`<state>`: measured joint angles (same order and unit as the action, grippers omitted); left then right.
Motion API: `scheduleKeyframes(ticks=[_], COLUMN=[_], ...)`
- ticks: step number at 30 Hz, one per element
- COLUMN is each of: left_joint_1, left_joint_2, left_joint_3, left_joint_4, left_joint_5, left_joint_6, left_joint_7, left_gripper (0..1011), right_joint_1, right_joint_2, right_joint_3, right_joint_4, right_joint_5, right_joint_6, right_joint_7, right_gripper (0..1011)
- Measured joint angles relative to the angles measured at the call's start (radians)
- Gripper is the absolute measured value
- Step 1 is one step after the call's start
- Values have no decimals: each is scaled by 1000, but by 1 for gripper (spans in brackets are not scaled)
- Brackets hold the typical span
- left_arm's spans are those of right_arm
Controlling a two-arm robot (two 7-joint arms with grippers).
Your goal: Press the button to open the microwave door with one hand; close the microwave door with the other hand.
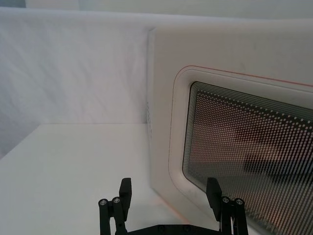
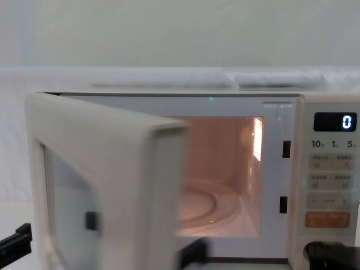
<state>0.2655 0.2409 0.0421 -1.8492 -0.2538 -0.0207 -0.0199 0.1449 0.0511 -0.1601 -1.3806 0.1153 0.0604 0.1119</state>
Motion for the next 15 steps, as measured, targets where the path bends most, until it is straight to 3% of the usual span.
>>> scheduleKeyframes(ticks=[15], left_joint_1=[0], left_joint_2=[0], left_joint_3=[0], left_joint_4=[0], left_joint_5=[0], left_joint_6=[0], left_joint_7=[0], left_gripper=[1001], right_joint_1=[-111], right_joint_2=[41], right_joint_3=[6], right_joint_4=[-163], right_joint_5=[-17], right_joint_6=[59], right_joint_7=[6], right_gripper=[0])
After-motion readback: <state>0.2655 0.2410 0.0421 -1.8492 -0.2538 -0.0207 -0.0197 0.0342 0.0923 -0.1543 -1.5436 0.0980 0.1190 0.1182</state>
